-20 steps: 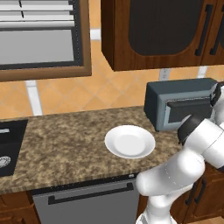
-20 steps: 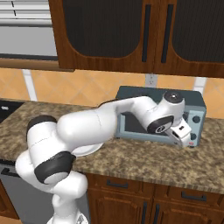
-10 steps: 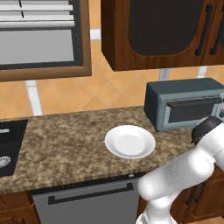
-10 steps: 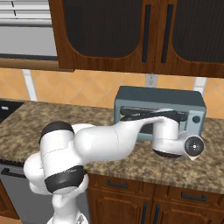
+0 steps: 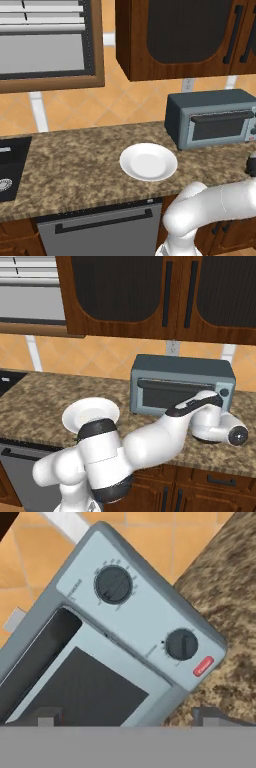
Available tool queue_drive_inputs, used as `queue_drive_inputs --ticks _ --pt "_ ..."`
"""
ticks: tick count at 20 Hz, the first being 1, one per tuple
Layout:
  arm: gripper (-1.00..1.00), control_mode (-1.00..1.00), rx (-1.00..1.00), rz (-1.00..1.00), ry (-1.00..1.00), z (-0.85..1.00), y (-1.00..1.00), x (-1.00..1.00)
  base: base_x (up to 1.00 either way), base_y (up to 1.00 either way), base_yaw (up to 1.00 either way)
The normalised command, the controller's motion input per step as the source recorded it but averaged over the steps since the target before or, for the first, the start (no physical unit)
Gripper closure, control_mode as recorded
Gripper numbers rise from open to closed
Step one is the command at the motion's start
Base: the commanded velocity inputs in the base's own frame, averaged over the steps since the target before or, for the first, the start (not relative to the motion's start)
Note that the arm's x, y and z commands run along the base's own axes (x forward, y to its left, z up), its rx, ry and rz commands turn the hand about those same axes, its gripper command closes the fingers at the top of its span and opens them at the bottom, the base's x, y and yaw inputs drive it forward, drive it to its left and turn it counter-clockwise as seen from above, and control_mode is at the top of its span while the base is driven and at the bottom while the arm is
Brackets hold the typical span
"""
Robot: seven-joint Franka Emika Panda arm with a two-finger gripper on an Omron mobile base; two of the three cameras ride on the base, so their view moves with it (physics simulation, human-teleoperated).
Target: Pick up the kebab skewer and baguette bread, and place them inside the toaster oven. Close the toaster oven door and start by setting the timer.
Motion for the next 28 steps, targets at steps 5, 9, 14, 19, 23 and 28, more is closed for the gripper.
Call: queue_drive_inputs --ticks 5,9,14,19,23,28 --pt "-1.00 -1.00 0.13 0.00 0.00 0.00 -0.06 0.34 0.00 0.00 0.00" --pt "-1.00 -1.00 0.10 0.00 0.00 -0.10 0.00 0.27 0.00 0.00 0.00" --pt "-1.00 -1.00 0.07 0.00 -0.02 -0.20 0.00 0.17 0.00 0.00 0.00" --pt "-1.00 -1.00 0.01 0.00 -0.08 -0.22 0.00 0.15 0.00 0.00 0.00" --pt "-1.00 -1.00 0.00 0.00 -0.10 -0.14 -0.05 0.25 0.00 0.00 0.00" --pt "-1.00 -1.00 0.00 0.00 -0.09 -0.17 -0.19 0.22 0.00 0.00 0.00"
